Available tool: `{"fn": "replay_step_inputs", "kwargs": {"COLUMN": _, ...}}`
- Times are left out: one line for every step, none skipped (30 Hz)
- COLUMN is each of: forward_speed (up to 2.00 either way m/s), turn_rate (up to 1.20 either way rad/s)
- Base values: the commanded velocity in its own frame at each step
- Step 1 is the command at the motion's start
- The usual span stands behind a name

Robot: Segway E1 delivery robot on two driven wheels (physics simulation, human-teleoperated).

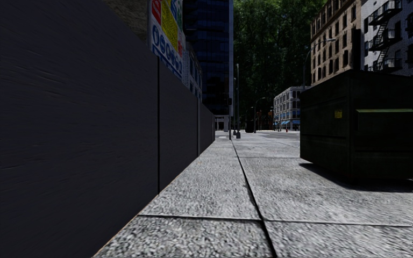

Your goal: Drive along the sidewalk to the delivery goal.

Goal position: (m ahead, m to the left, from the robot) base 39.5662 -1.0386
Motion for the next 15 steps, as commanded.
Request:
{"fn": "replay_step_inputs", "kwargs": {"forward_speed": 1.49, "turn_rate": 0.0}}
{"fn": "replay_step_inputs", "kwargs": {"forward_speed": 1.49, "turn_rate": 0.0}}
{"fn": "replay_step_inputs", "kwargs": {"forward_speed": 1.49, "turn_rate": 0.0}}
{"fn": "replay_step_inputs", "kwargs": {"forward_speed": 1.49, "turn_rate": 0.0}}
{"fn": "replay_step_inputs", "kwargs": {"forward_speed": 1.49, "turn_rate": 0.0}}
{"fn": "replay_step_inputs", "kwargs": {"forward_speed": 1.49, "turn_rate": 0.0}}
{"fn": "replay_step_inputs", "kwargs": {"forward_speed": 1.49, "turn_rate": 0.0}}
{"fn": "replay_step_inputs", "kwargs": {"forward_speed": 1.49, "turn_rate": 0.0}}
{"fn": "replay_step_inputs", "kwargs": {"forward_speed": 1.49, "turn_rate": 0.0}}
{"fn": "replay_step_inputs", "kwargs": {"forward_speed": 1.49, "turn_rate": -0.45}}
{"fn": "replay_step_inputs", "kwargs": {"forward_speed": 1.49, "turn_rate": -0.61}}
{"fn": "replay_step_inputs", "kwargs": {"forward_speed": 1.49, "turn_rate": -0.7}}
{"fn": "replay_step_inputs", "kwargs": {"forward_speed": 1.49, "turn_rate": -0.73}}
{"fn": "replay_step_inputs", "kwargs": {"forward_speed": 1.49, "turn_rate": -0.73}}
{"fn": "replay_step_inputs", "kwargs": {"forward_speed": 1.49, "turn_rate": -0.67}}
